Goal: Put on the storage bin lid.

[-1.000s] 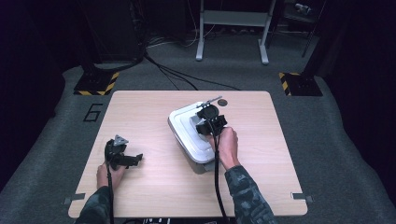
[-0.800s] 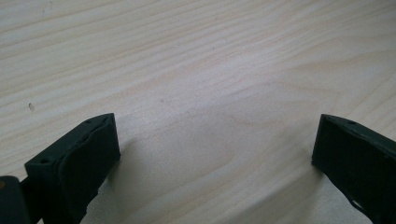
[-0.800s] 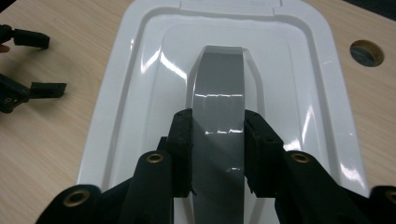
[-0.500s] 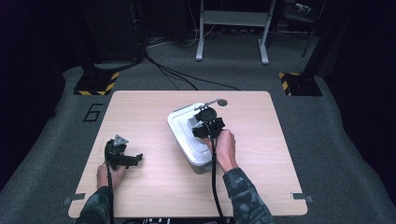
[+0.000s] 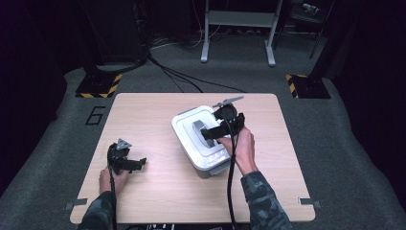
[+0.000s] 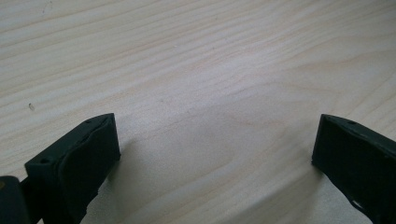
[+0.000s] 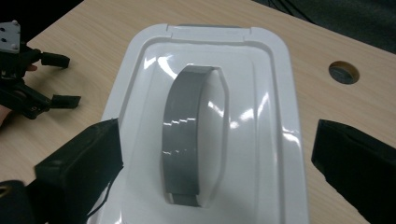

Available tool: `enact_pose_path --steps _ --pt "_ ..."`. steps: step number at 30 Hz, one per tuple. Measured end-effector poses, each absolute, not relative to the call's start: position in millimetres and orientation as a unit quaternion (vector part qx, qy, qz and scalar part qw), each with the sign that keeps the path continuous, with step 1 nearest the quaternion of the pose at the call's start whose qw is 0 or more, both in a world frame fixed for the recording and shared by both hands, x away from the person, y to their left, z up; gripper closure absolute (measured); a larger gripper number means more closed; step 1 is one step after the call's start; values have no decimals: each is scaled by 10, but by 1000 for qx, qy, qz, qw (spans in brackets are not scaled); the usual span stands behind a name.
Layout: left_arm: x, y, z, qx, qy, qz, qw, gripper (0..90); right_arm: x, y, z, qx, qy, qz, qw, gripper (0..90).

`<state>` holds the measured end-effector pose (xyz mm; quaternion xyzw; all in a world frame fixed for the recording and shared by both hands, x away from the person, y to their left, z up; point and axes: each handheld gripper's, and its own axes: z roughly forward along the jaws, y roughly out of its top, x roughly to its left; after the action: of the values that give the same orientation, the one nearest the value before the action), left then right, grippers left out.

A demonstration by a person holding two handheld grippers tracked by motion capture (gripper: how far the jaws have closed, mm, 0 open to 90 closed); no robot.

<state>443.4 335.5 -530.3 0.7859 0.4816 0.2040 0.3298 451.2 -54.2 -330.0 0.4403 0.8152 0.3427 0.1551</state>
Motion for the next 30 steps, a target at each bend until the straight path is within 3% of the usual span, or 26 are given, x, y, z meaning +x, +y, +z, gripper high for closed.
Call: enact_pose_path --steps 16,30 --pt "4434 3354 -5303 786 482 204 330 5 4387 -1482 -3379 501 764 352 201 0" --pt "4434 3355 -5303 786 481 204 329 4 4261 -1995 -4057 562 736 318 204 0"
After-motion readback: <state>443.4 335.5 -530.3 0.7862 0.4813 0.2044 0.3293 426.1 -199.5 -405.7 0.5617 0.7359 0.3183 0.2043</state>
